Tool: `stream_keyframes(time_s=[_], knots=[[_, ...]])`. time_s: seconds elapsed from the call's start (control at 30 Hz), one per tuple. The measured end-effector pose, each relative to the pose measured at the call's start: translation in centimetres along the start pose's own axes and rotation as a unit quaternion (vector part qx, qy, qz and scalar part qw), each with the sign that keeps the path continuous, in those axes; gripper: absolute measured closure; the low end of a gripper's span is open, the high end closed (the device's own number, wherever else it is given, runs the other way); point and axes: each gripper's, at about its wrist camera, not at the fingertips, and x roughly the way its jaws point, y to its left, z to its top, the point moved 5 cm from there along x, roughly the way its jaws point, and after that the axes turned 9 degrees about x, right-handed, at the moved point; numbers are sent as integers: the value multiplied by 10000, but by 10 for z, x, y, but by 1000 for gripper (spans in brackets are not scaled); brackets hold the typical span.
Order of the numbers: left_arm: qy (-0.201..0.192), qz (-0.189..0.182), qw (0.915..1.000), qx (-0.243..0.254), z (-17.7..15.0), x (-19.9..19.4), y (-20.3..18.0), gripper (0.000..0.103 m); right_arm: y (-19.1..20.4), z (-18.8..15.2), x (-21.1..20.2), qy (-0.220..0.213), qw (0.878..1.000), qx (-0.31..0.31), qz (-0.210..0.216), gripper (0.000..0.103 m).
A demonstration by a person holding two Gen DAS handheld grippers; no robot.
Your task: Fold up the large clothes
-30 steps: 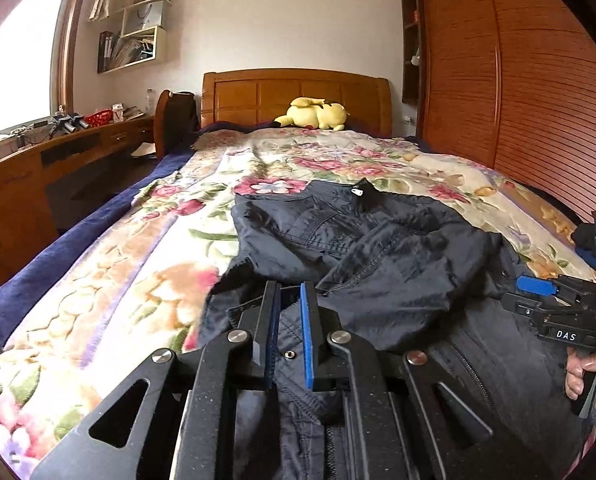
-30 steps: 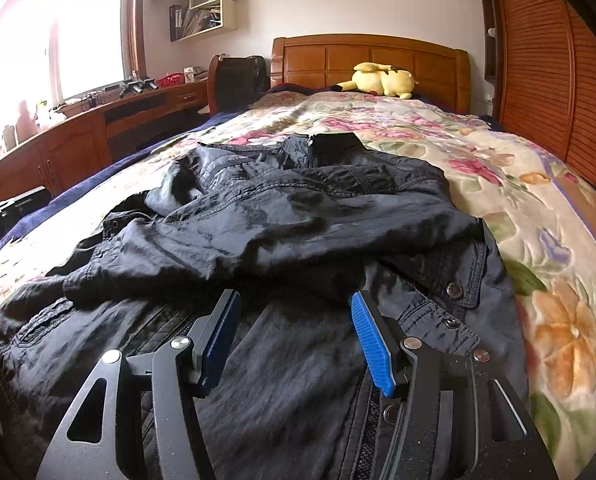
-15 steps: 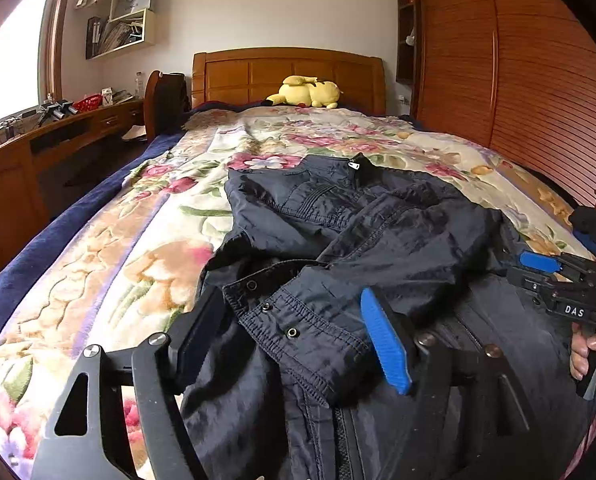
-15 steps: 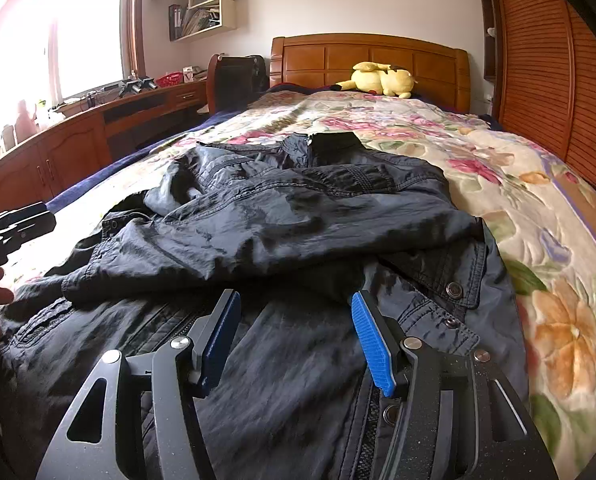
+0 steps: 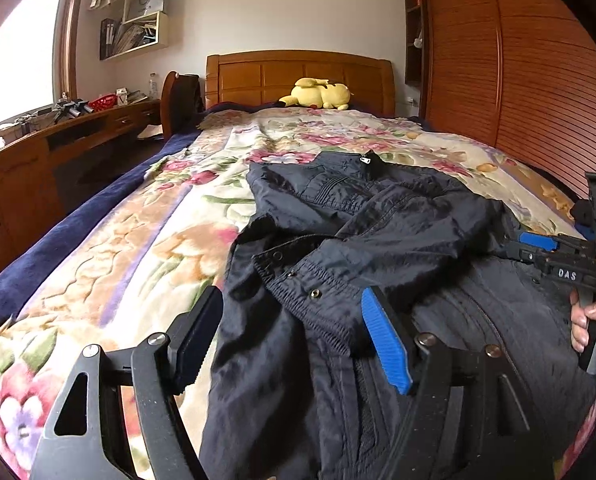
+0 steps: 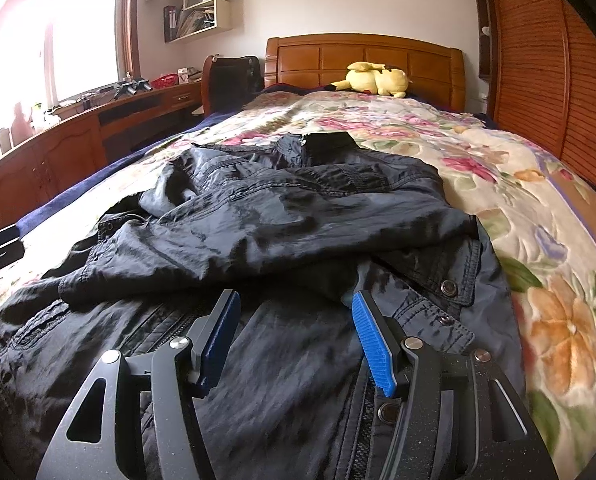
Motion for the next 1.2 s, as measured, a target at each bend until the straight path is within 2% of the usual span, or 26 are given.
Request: stream_keyframes(time_s=[0.13,0.33,0.43,0.47,0.77,0.9,1.13,1.2], knots=[[-5,41,10000,57,-8,-9,1,25,-3,1,-12,-11,10000,26,-36,42],[-47,-12,9999,160,-15,-19,2,25,-15,-17,-58,-168,9996,116,-205,41],[-73,-40,9998,166,-17,-23,5,25,-21,-33,-79,-137,9994,54,-312,25],[-82,-37,9998,166,-17,-24,6,25,-24,-39,-86,-151,9989,12,-433,22],[-61,-61,9999,121,-38,-42,13,25,-58,-76,-126,172,9934,-104,-1126,21],[30,-1,10000,78,-56,-50,16,25,-65,-82,-141,215,9935,62,-1120,21],[462,284,9985,-102,-94,-59,33,25,-70,-99,-151,387,9941,160,-1001,21],[503,227,9982,-222,-103,-62,39,25,-71,-105,-151,466,9939,137,-991,21]])
